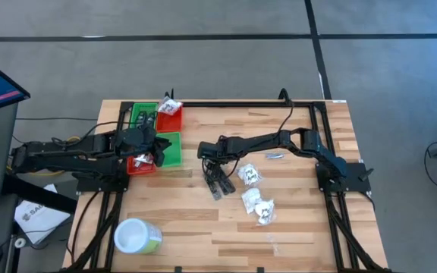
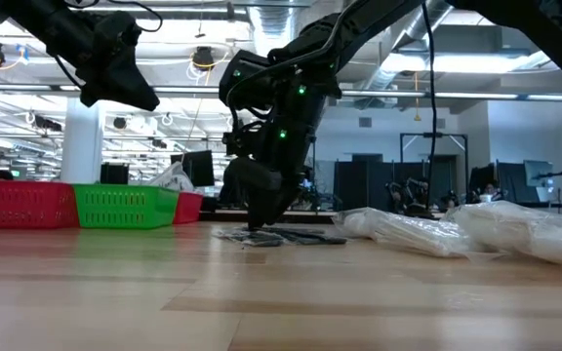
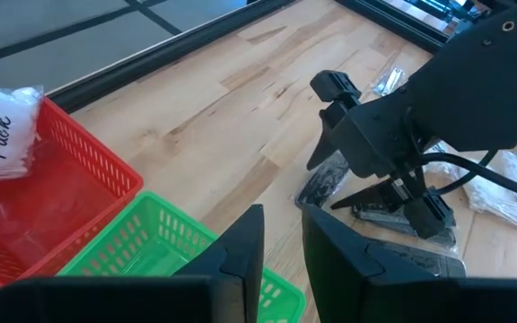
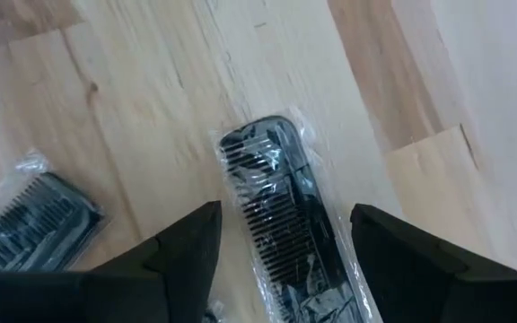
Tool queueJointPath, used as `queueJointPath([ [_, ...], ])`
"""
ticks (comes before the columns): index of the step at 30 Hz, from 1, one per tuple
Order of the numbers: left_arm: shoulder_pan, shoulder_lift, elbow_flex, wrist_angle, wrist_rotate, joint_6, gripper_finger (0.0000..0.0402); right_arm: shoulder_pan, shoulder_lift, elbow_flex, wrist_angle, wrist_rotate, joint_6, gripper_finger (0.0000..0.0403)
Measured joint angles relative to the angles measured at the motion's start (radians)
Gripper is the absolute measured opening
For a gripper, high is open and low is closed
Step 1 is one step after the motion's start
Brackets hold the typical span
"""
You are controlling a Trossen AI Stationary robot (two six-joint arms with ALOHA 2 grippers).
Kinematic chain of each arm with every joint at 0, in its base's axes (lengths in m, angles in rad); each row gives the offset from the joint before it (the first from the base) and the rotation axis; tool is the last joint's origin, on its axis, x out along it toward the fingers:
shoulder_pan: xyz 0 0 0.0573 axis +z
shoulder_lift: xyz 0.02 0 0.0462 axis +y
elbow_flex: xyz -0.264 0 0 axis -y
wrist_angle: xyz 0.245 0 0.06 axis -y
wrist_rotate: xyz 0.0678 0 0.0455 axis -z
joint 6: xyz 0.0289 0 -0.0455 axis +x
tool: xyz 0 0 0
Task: Pick & Place Travel size toiletries
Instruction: Put the black comb into the bottom green bin
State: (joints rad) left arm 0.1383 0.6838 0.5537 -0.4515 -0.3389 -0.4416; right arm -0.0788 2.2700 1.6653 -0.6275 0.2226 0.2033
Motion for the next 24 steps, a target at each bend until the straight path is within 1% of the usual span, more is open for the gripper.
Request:
queueJointPath([
  [5, 0.0, 0.0, 0.0, 0.0, 0.0, 0.0, 0.0072, -0.02, 0.002, -0.001, -0.008, -0.009, -0.001, 0.0238],
  [8, 0.0, 0.0, 0.0, -0.001, 0.0, 0.0, 0.0072, -0.039, 0.003, -0.001, -0.023, -0.024, 0.001, 0.0222],
  [10, 0.0, 0.0, 0.0, -0.001, 0.0, 0.0, 0.0072, -0.053, 0.004, -0.002, -0.036, -0.02, 0.006, 0.0198],
  [12, 0.0, 0.0, 0.0, -0.001, 0.0, 0.0, 0.0072, -0.062, 0.005, -0.002, -0.044, -0.014, 0.006, 0.0167],
  [19, 0.0, 0.0, 0.0, -0.002, 0.0, 0.0, 0.0072, -0.061, 0.005, -0.004, -0.047, -0.001, -0.009, 0.0024],
  [21, 0.0, 0.0, 0.0, -0.002, 0.0, 0.0, 0.0072, -0.06, 0.005, -0.004, -0.046, -0.004, -0.025, 0.0008],
  [24, 0.0, 0.0, 0.0, -0.003, 0.0, 0.0, 0.0072, -0.055, 0.004, -0.004, -0.045, -0.006, -0.027, 0.0008],
])
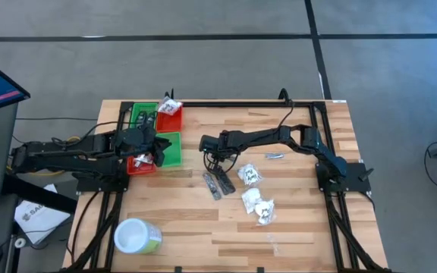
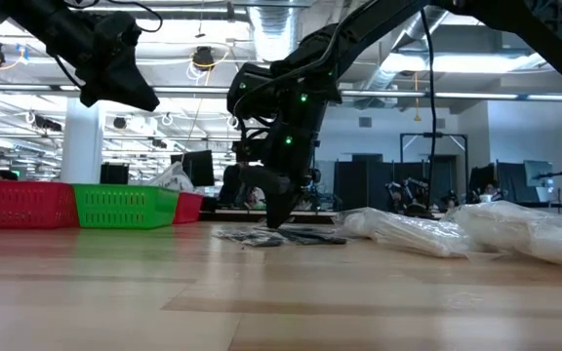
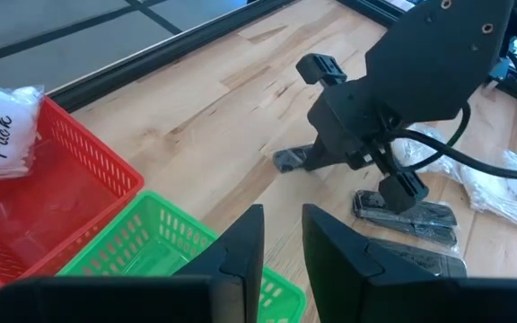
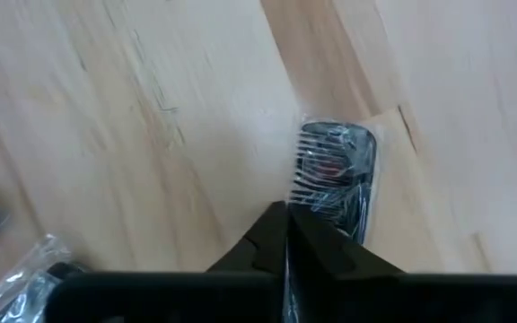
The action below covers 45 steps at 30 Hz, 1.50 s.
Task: Pick & Place Travel size toiletries
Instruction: Put the black comb into the bottom green bin
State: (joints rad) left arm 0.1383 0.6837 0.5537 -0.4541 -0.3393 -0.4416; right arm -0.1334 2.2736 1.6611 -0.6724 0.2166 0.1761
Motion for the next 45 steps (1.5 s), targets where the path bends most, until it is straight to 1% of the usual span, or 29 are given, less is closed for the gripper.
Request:
queueJointPath([
  [3, 0.0, 0.0, 0.0, 0.0, 0.0, 0.0, 0.0072, 0.006, -0.005, 0.002, -0.002, -0.005, 0.0, 0.0002],
  [7, 0.0, 0.0, 0.0, 0.0, 0.0, 0.0, 0.0072, 0.008, 0.0, 0.05, -0.073, -0.008, -0.001, 0.0001],
  [11, 0.0, 0.0, 0.0, 0.0, 0.0, 0.0, 0.0072, 0.015, 0.004, 0.092, -0.101, -0.017, -0.019, 0.0],
  [27, 0.0, 0.0, 0.0, 0.0, 0.0, 0.0, 0.0072, 0.015, -0.002, 0.304, -0.258, -0.006, -0.088, 0.0],
  [36, 0.0, 0.0, 0.0, 0.002, 0.0, 0.006, 0.0072, 0.019, -0.002, 0.45, -0.317, -0.005, -0.139, 0.0],
  [39, -0.001, 0.0, -0.019, 0.036, 0.0, 0.055, 0.0072, 0.026, -0.002, 0.505, -0.325, -0.005, -0.179, 0.0],
  [42, -0.001, 0.0, -0.037, 0.066, 0.001, 0.072, 0.0072, 0.03, -0.002, 0.584, -0.361, -0.006, -0.207, 0.0],
  [45, -0.001, -0.007, -0.069, 0.147, 0.018, 0.128, 0.0072, 0.035, -0.004, 0.663, -0.378, -0.007, -0.221, 0.0],
])
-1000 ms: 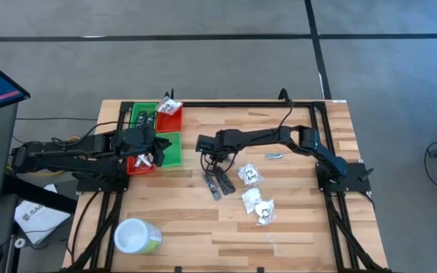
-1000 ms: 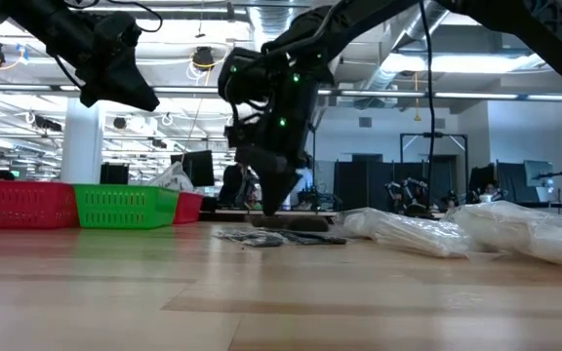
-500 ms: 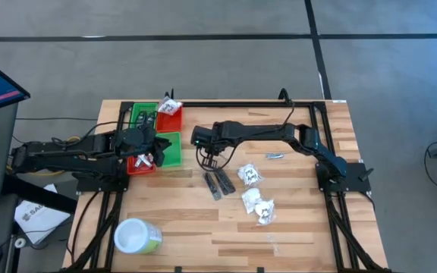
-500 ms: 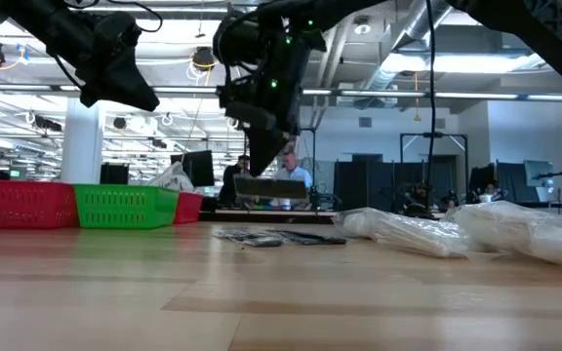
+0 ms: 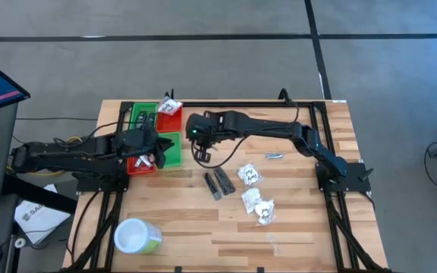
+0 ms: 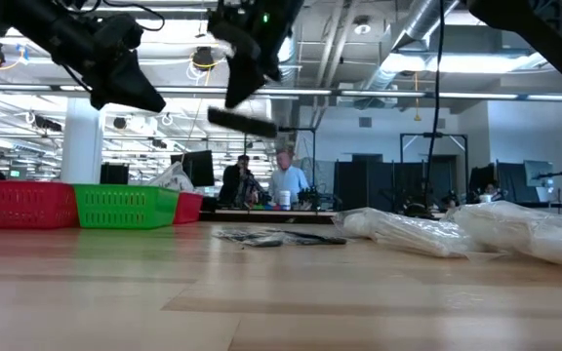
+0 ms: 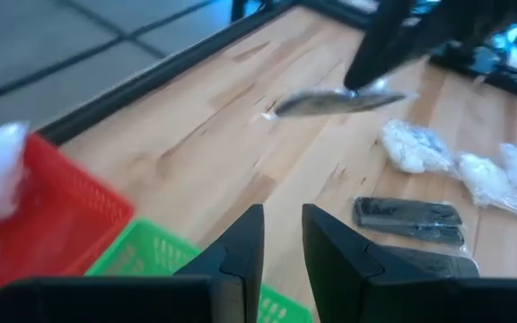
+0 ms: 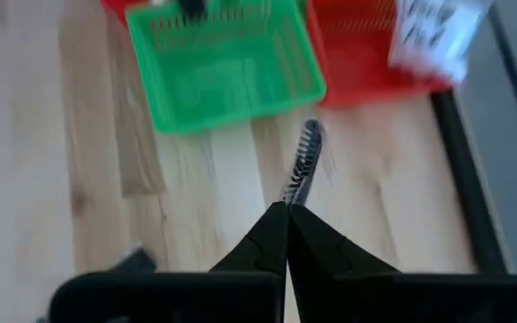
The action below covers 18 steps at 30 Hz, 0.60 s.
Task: Pick & Place Travel size toiletries
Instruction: Put the black comb into the bottom green bin
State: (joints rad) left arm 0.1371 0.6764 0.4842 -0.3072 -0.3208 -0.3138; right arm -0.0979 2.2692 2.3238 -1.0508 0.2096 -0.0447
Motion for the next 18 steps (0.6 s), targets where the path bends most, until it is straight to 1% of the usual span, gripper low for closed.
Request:
queueJointPath([
  [2, -0.001, -0.008, -0.027, 0.098, 0.037, 0.05, 0.0072, 0.005, -0.002, 0.034, 0.006, -0.001, -0.022, 0.0],
  [4, -0.001, -0.017, -0.057, 0.2, 0.084, 0.088, 0.0072, 0.011, -0.029, 0.016, 0.049, -0.008, -0.042, 0.0],
  [8, -0.001, -0.027, -0.125, 0.392, 0.17, 0.137, 0.0072, 0.025, -0.067, 0.016, 0.072, -0.031, -0.045, 0.0],
  [11, -0.001, -0.025, -0.178, 0.518, 0.199, 0.158, 0.0072, 0.039, -0.081, 0.019, 0.142, -0.051, -0.059, 0.0],
  [13, -0.001, -0.024, -0.21, 0.579, 0.209, 0.159, 0.0072, 0.052, -0.091, 0.016, 0.145, -0.076, -0.063, 0.0],
  [16, -0.002, -0.025, -0.263, 0.696, 0.234, 0.174, 0.0072, 0.077, -0.092, 0.017, 0.185, -0.086, -0.082, 0.0],
  [18, -0.003, -0.025, -0.299, 0.778, 0.283, 0.184, 0.0072, 0.091, -0.092, 0.017, 0.202, -0.089, -0.09, 0.0],
])
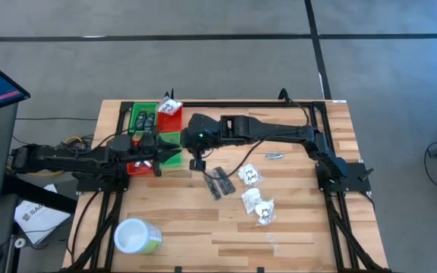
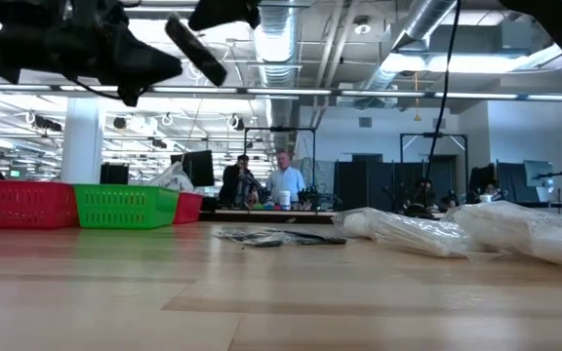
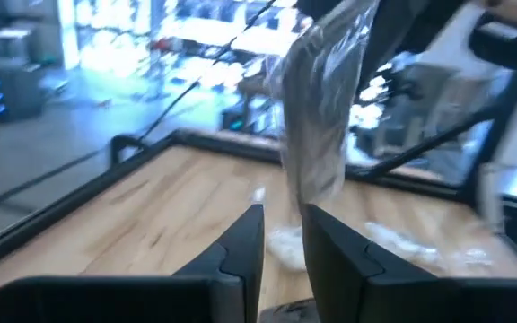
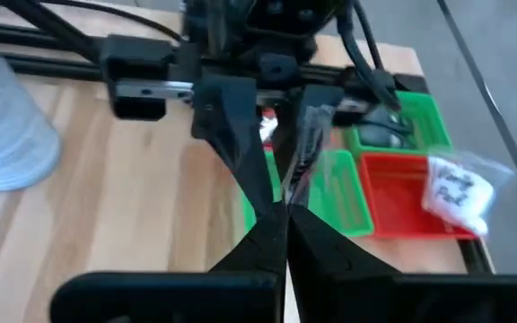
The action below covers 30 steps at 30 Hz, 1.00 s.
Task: Pick & Place Travel size toiletries
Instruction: Put the black comb into the bottom green bin
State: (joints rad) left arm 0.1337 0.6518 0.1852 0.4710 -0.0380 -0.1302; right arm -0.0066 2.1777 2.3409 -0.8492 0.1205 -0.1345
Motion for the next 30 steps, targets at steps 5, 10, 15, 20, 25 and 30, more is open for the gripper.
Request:
queueJointPath([
  [5, 0.0, 0.003, -0.093, 0.262, 0.144, 0.003, 0.0072, 0.024, 0.0, -0.006, 0.031, 0.0, -0.005, 0.0],
  [10, 0.0, 0.003, -0.131, 0.367, 0.169, 0.0, 0.0072, 0.033, 0.0, -0.007, 0.055, -0.001, 0.001, 0.0],
  [15, 0.0, 0.003, -0.132, 0.397, 0.168, -0.001, 0.0072, 0.034, 0.002, -0.007, 0.054, -0.023, 0.003, 0.0],
  [20, 0.0, 0.013, -0.133, 0.399, 0.166, -0.01, 0.0072, 0.038, 0.002, -0.007, 0.058, -0.023, 0.011, 0.0],
  [25, 0.0, 0.05, -0.132, 0.402, 0.155, -0.013, 0.0072, 0.046, 0.002, -0.007, 0.065, -0.024, 0.004, 0.0],
  [30, 0.0, 0.09, -0.132, 0.435, 0.144, -0.015, 0.0072, 0.046, 0.002, -0.007, 0.068, -0.025, 0.004, 0.0],
])
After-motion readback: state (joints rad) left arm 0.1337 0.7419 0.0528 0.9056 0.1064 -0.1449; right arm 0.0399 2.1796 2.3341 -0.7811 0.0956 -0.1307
